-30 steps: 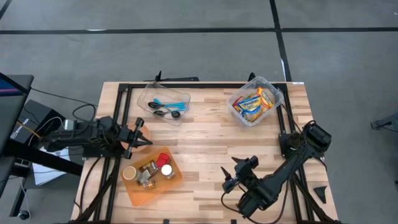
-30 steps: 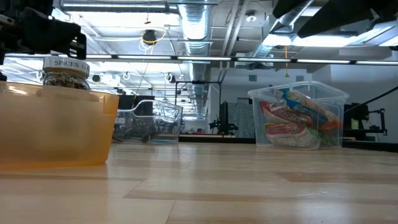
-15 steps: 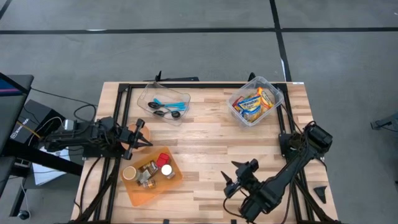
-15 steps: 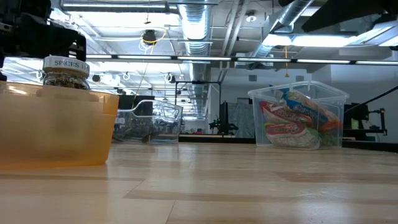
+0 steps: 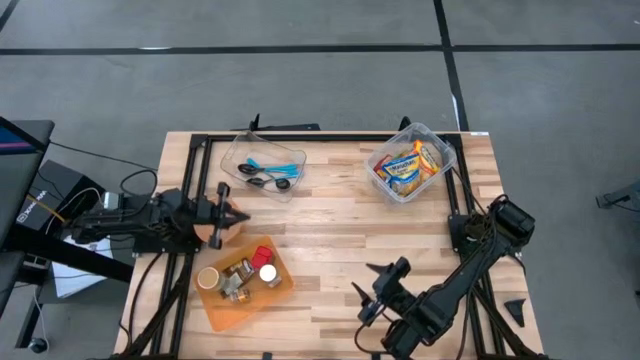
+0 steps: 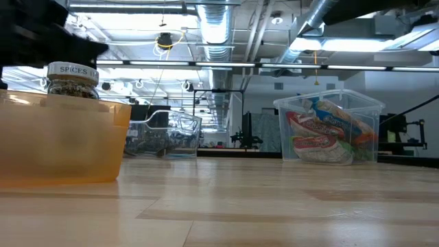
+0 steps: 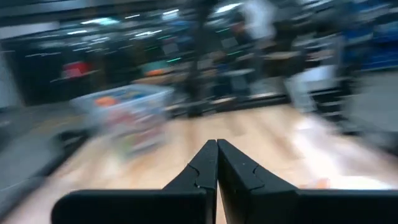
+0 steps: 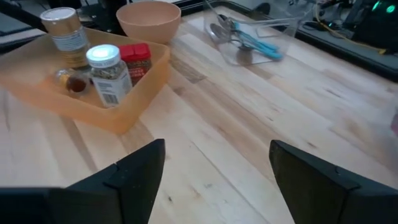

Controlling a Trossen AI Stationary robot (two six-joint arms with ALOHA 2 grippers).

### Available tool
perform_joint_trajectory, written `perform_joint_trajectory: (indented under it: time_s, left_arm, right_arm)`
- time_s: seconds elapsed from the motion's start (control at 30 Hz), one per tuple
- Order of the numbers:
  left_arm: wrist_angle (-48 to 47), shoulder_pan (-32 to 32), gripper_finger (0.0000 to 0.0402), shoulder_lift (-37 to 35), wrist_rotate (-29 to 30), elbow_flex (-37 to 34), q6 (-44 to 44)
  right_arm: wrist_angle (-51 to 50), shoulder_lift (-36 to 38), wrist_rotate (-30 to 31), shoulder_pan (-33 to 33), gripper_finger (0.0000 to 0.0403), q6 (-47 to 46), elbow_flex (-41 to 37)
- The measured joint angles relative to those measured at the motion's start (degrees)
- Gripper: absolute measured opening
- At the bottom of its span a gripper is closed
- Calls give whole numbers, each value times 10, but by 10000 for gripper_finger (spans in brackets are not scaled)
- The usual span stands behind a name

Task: Pick & Place Food Item
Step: Return to Home Position

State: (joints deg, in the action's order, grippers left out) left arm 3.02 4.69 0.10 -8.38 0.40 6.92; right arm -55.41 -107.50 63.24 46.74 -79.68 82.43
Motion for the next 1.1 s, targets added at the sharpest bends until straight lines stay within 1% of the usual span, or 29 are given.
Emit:
perform_joint_trajectory:
  time_s: [0.07,0.1,0.13,0.23,0.37,0.53,0.63,0.7,0.77,1.0,1.1]
  left_arm:
    - [-10,0,0,0,63,0,13]
    - [-12,0,0,0,81,0,19]
    - [-13,1,0,0,86,0,25]
    - [-11,0,0,0,80,0,29]
    - [-12,0,0,0,82,0,18]
    - [-14,0,0,12,85,0,-48]
    - [-4,0,0,28,84,0,-58]
    - [6,0,0,38,84,0,-58]
    - [10,0,0,48,84,0,-58]
    - [12,0,0,76,84,0,-58]
    - [13,0,0,87,84,0,-58]
  right_arm:
    - [-11,0,2,0,282,-5,0]
    - [-18,0,3,1,281,-10,0]
    - [-25,0,3,2,281,-14,0]
    - [-44,0,7,11,281,-29,0]
    - [-67,0,29,25,281,-48,0]
    - [-103,0,30,26,281,-49,0]
    - [-121,0,25,17,272,-40,0]
    - [-116,0,22,12,255,-16,0]
    - [-106,0,18,5,227,11,0]
    - [-28,0,15,-19,91,148,0]
    - [2,4,13,-30,56,209,0]
